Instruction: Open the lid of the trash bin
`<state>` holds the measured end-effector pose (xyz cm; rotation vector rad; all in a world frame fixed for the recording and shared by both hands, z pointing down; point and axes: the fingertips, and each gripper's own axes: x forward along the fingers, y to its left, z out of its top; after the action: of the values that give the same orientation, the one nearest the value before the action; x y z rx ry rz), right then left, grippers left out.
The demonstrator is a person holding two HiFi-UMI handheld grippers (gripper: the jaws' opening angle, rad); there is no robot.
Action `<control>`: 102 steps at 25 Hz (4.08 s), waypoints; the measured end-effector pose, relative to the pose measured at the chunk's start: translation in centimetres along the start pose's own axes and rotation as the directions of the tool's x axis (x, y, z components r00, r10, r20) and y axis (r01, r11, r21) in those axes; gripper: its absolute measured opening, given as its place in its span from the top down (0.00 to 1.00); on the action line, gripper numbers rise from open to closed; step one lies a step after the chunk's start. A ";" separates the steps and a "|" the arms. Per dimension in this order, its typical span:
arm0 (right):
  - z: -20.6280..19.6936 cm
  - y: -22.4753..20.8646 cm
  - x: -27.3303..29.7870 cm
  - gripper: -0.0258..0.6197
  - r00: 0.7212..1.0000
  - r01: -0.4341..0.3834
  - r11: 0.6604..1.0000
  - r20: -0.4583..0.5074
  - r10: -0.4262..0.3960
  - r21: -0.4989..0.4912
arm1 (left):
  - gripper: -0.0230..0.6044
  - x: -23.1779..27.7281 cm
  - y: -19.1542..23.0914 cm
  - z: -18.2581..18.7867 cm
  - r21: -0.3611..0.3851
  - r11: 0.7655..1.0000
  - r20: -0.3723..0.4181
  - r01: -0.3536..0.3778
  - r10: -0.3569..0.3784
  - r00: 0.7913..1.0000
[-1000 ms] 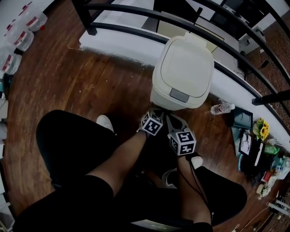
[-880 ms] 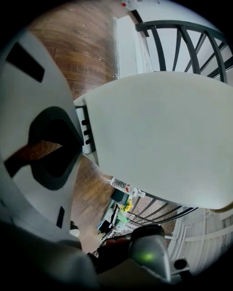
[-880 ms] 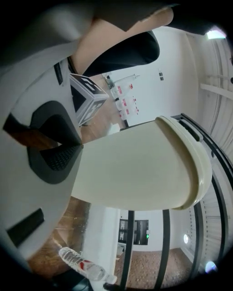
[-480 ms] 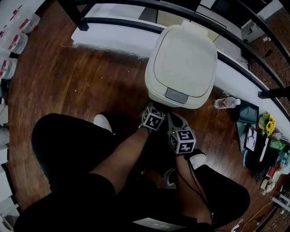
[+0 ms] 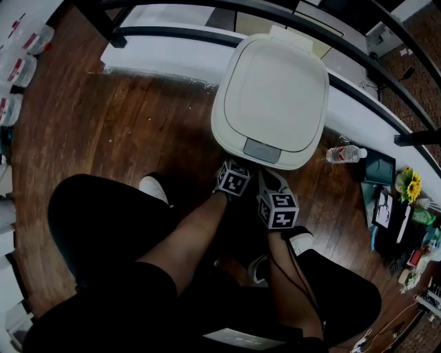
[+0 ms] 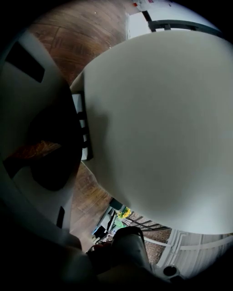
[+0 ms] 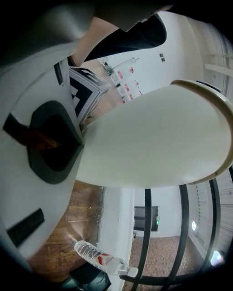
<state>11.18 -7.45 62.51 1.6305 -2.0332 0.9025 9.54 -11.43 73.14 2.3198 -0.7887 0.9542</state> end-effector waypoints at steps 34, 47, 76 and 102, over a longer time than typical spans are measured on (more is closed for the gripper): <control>-1.8 -1.3 0.4 0.93 1.000 0.017 1.000 -0.025 -0.017 0.016 | 0.91 2.2 1.3 -1.6 -0.089 0.995 -0.091 -0.041 0.033 0.995; -1.9 -1.6 0.4 0.93 0.999 0.014 1.000 -0.036 -0.013 0.020 | 0.91 3.0 1.5 -1.9 -0.080 0.996 -0.122 -0.040 0.030 0.992; -2.3 -1.7 0.3 0.93 0.998 0.013 1.000 -0.054 -0.012 0.013 | 0.91 3.0 1.3 -2.0 -0.086 0.995 -0.110 -0.039 0.029 0.993; -1.4 -1.5 -0.4 0.93 0.999 0.017 1.000 -0.040 -0.018 -0.011 | 0.90 2.2 1.4 -1.8 -0.123 0.991 -0.080 -0.052 0.042 0.996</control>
<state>12.62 -6.34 63.64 1.6096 -1.9908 0.9089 9.12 -11.95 76.22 2.1525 -0.8499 0.9803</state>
